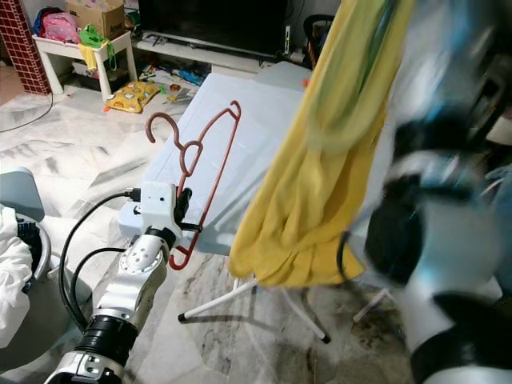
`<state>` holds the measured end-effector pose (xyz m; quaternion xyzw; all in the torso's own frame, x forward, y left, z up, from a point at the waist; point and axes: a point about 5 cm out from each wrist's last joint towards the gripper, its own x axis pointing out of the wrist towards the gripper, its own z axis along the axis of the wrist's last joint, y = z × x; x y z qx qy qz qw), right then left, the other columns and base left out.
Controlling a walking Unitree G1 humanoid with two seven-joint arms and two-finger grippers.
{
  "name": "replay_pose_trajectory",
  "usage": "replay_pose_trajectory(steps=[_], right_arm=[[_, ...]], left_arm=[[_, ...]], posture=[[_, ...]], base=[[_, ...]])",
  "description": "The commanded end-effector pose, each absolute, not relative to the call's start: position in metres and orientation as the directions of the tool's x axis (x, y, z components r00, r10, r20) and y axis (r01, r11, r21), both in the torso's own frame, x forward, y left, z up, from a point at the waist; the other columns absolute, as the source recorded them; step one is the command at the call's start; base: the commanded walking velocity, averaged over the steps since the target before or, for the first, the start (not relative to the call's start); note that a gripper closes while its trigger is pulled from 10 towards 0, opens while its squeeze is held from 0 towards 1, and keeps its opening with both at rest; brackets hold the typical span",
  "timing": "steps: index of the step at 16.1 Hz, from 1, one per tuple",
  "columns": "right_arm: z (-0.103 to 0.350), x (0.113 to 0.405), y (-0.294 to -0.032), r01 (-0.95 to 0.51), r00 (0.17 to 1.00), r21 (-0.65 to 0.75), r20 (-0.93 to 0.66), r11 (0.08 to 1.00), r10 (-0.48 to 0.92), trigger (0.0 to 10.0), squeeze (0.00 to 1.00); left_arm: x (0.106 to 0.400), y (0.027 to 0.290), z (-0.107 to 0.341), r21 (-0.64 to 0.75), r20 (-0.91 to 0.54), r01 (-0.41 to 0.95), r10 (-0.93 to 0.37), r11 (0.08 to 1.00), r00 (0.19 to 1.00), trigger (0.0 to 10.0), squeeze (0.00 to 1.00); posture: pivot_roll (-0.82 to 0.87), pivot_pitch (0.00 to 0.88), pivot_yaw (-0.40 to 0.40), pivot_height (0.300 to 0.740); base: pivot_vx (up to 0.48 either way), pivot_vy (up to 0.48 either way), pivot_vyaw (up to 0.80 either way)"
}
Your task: Hang hanger
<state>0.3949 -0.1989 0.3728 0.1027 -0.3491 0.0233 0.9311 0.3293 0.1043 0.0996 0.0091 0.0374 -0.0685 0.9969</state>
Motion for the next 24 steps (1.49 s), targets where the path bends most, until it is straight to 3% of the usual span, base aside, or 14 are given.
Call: replay_pose_trajectory(steps=[1, 2, 4, 5, 6, 12, 24], right_arm=[[0.327, 0.404, -0.19, -0.098, 0.856, 0.082, 0.516, 0.992, 0.042, 10.0, 0.0], [0.267, 0.405, -0.183, -0.103, 0.937, 0.016, 0.336, 0.995, 0.092, 10.0, 0.0], [0.223, 0.395, -0.18, -0.127, 0.966, -0.041, 0.224, 0.991, 0.133, 10.0, 0.0], [0.202, 0.387, -0.18, -0.146, 0.974, -0.061, 0.167, 0.987, 0.155, 10.0, 0.16], [0.184, 0.377, -0.181, -0.172, 0.978, -0.076, 0.109, 0.982, 0.18, 10.0, 1.0], [0.141, 0.345, -0.182, -0.304, 0.951, -0.204, -0.113, 0.931, 0.287, 10.0, 1.0], [0.125, 0.298, -0.192, -0.471, 0.846, -0.036, -0.3, 0.881, 0.441, 10.0, 1.0]], left_arm=[[0.321, 0.106, 0.076, 0.023, -0.187, 0.129, -0.123, 0.991, 0.975, 10.0, 0.0], [0.321, 0.105, 0.075, 0.023, -0.193, 0.137, -0.13, 0.99, 0.973, 10.0, 0.0], [0.32, 0.103, 0.074, 0.023, -0.196, 0.152, -0.145, 0.988, 0.97, 10.0, 0.0], [0.32, 0.101, 0.074, 0.023, -0.197, 0.162, -0.155, 0.986, 0.968, 10.0, 0.0], [0.321, 0.1, 0.074, 0.021, -0.198, 0.171, -0.163, 0.985, 0.967, 10.0, 0.0], [0.32, 0.1, 0.072, 0.025, -0.213, 0.193, -0.184, 0.981, 0.96, 10.0, 0.0], [0.322, 0.101, 0.07, 0.023, -0.236, 0.212, -0.2, 0.977, 0.951, 10.0, 0.0]], posture=[[0.2, 0.0, -0.158, 0.74], [0.18, 0.0, -0.147, 0.74], [0.18, 0.0, -0.139, 0.74], [0.17, 0.0, -0.136, 0.74], [0.17, 0.0, -0.132, 0.74], [0.16, 0.0, -0.118, 0.74], [0.16, 0.0, -0.101, 0.74]], base=[[0.0, 0.0, 0.0], [0.0, 0.0, 0.0], [0.0, 0.0, 0.0], [0.0, 0.0, 0.0], [0.0, 0.0, 0.0], [0.0, 0.0, 0.0], [0.0, 0.0, 0.0]])
